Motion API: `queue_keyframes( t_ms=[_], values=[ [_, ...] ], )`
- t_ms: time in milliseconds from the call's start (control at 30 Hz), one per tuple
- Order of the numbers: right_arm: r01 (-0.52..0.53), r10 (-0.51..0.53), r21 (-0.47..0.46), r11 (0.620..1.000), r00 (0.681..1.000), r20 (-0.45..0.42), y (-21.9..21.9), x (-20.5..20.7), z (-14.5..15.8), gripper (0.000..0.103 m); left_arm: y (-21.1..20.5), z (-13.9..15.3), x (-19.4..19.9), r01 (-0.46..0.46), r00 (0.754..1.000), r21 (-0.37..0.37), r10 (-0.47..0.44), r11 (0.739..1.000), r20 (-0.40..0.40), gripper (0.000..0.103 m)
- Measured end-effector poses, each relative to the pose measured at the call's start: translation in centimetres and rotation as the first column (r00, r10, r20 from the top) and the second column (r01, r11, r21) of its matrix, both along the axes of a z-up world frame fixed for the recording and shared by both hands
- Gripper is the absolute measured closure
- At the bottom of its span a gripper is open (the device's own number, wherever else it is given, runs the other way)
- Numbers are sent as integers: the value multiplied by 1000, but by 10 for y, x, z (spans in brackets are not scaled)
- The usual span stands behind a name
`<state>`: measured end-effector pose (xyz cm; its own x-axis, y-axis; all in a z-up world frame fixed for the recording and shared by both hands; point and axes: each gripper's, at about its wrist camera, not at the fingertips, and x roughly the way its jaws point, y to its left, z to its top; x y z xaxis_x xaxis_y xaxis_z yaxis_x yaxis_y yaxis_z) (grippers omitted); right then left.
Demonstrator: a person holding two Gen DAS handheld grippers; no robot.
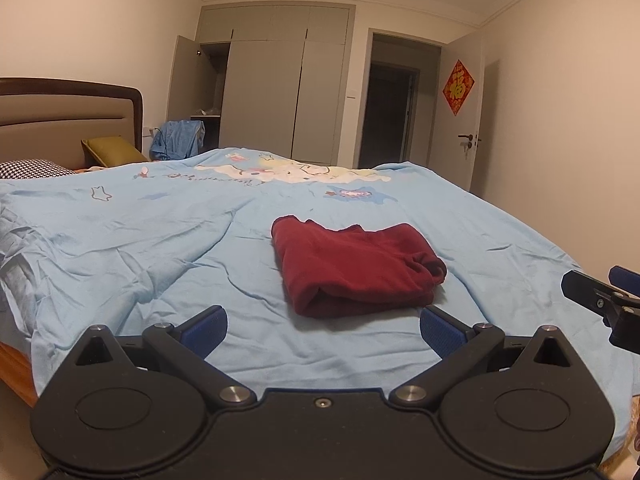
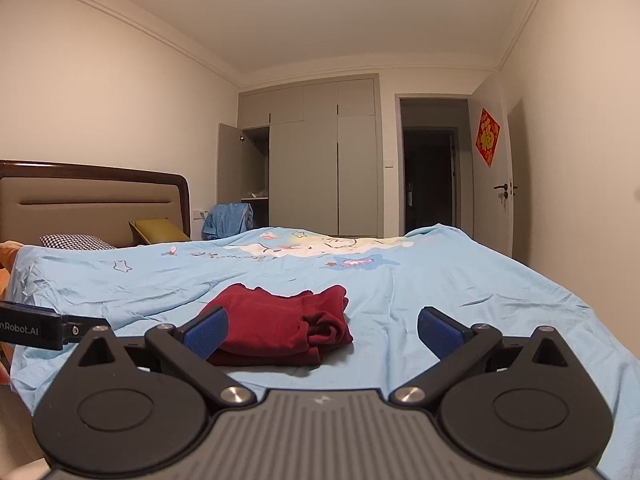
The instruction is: Fold small clothes
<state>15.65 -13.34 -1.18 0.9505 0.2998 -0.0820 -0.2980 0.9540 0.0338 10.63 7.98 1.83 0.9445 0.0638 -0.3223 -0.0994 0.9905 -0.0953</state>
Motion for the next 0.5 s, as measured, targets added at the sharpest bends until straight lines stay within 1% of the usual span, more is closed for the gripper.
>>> queue_keyframes(
  t_ms=[267,500],
  values=[
    [19,-18,11,1000,999,-35,-2,-19,-13,0,-4,-9,-24,-13,1000,2,13,1000,0,1],
    [36,-36,-17,999,999,-31,-1,-39,-27,0,-12,-12,-43,-5,1000,30,4,1000,19,1]
  ],
)
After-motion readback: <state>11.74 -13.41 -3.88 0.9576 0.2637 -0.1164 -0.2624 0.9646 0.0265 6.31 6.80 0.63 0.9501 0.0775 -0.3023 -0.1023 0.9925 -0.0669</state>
